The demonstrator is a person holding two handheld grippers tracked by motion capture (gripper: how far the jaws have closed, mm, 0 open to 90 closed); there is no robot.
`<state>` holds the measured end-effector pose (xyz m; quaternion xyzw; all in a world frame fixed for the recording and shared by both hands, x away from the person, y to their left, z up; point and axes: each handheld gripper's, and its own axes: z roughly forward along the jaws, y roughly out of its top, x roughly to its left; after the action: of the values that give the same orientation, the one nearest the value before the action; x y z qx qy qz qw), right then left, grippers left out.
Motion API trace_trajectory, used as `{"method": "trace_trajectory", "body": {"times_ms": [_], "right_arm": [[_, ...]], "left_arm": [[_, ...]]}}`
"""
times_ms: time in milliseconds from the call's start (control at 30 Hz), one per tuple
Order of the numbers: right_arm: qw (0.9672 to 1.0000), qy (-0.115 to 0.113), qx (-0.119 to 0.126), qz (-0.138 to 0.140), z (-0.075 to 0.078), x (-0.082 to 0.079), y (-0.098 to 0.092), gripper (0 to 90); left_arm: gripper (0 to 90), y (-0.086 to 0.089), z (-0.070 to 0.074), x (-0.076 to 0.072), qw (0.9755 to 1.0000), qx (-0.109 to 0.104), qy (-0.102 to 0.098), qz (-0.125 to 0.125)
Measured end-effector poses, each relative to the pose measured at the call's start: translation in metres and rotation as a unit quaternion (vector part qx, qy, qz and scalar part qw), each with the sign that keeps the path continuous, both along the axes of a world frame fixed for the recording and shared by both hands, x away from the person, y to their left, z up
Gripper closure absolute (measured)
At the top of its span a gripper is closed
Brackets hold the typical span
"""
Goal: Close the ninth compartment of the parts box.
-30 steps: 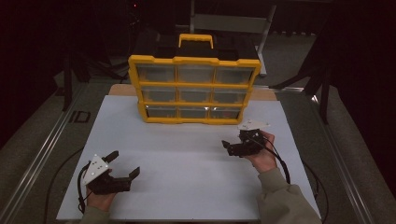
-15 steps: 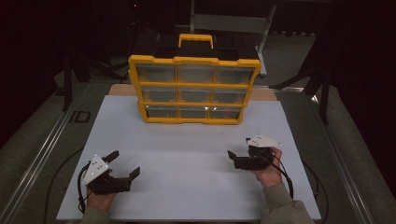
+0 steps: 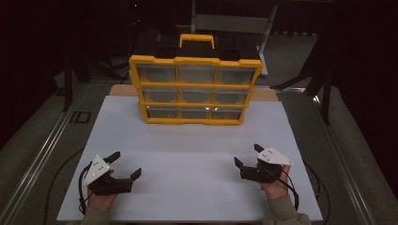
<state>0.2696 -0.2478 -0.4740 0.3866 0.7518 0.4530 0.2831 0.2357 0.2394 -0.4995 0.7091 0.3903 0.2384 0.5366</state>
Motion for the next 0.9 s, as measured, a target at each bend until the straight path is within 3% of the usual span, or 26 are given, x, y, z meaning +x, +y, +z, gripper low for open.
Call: {"method": "trace_trajectory", "body": {"times_ms": [467,633,900], "right_arm": [[0.9989,-0.026,0.039,-0.009,-0.007,-0.019,-0.013,10.3],[0.9971,-0.034,0.066,-0.02,-0.012,-0.028,-0.023,10.3],[0.9953,-0.047,0.081,-0.022,-0.018,-0.029,-0.027,10.4]], "left_arm": [[0.0,0.0,0.0,0.0,1.0,-0.004,-0.003,-0.002],[0.0,0.0,0.001,-0.001,1.0,-0.006,-0.004,-0.004],[0.0,-0.001,0.0,0.0,1.0,-0.002,-0.003,-0.006]]}}
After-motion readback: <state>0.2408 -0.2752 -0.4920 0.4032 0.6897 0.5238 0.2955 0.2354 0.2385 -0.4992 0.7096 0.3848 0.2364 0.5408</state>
